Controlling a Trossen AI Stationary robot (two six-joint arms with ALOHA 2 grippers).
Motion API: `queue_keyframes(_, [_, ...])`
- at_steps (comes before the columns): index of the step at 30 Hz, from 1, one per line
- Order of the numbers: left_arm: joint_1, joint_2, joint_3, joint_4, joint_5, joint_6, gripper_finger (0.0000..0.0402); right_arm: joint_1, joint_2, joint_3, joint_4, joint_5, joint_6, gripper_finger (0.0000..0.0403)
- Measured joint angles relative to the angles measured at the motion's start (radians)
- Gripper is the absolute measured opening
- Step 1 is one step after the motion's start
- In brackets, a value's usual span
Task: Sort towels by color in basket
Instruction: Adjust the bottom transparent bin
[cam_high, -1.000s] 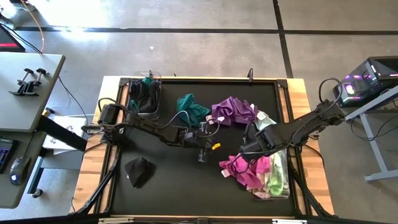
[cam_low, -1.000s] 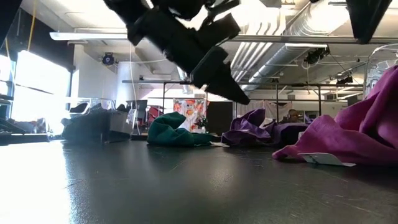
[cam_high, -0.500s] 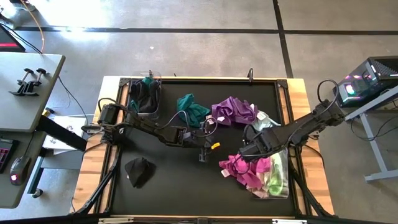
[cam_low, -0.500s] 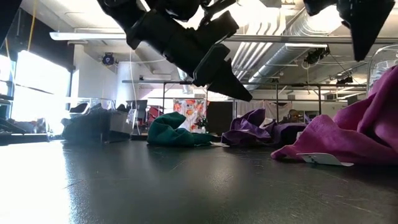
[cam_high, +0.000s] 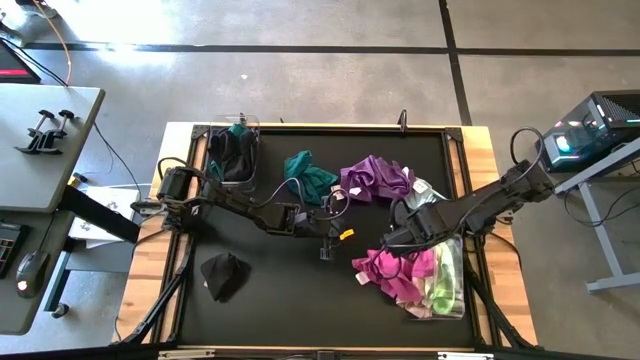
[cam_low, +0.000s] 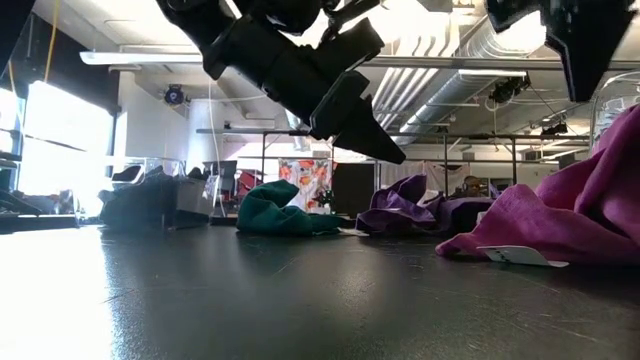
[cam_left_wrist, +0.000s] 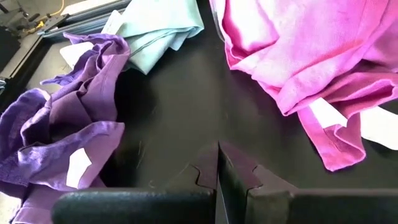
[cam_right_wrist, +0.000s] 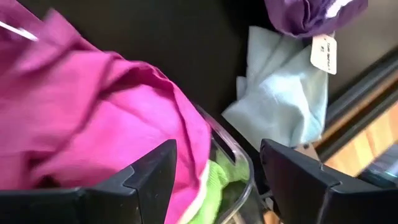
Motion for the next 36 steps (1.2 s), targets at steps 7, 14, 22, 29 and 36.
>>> queue_keyframes(7, [0.0,0.0,0.0,0.0,0.0,0.001,0.0,-0.01,0.0,-0.13,-0.001,-0.039,0.006,0.0231])
queue_keyframes(14, [0.0,0.0,0.0,0.0,0.0,0.0,0.0,-0.01,0.0,-0.165,0.001,-0.117,0.012,0.022])
queue_keyframes(22, [0.0,0.0,0.0,0.001,0.0,0.0,0.0,0.021,0.0,-0.165,-0.003,-0.114,0.061,0.0107])
queue_keyframes(29, [0.0,0.0,0.0,0.0,0.0,-0.001,0.0,0.099,-0.066,-0.167,0.007,-0.06,0.198,0.0026])
queue_keyframes(36, [-0.004,0.0,0.0,0.0,0.0,0.0,0.0,0.178,-0.159,-0.165,-0.002,0.05,0.37,0.0031])
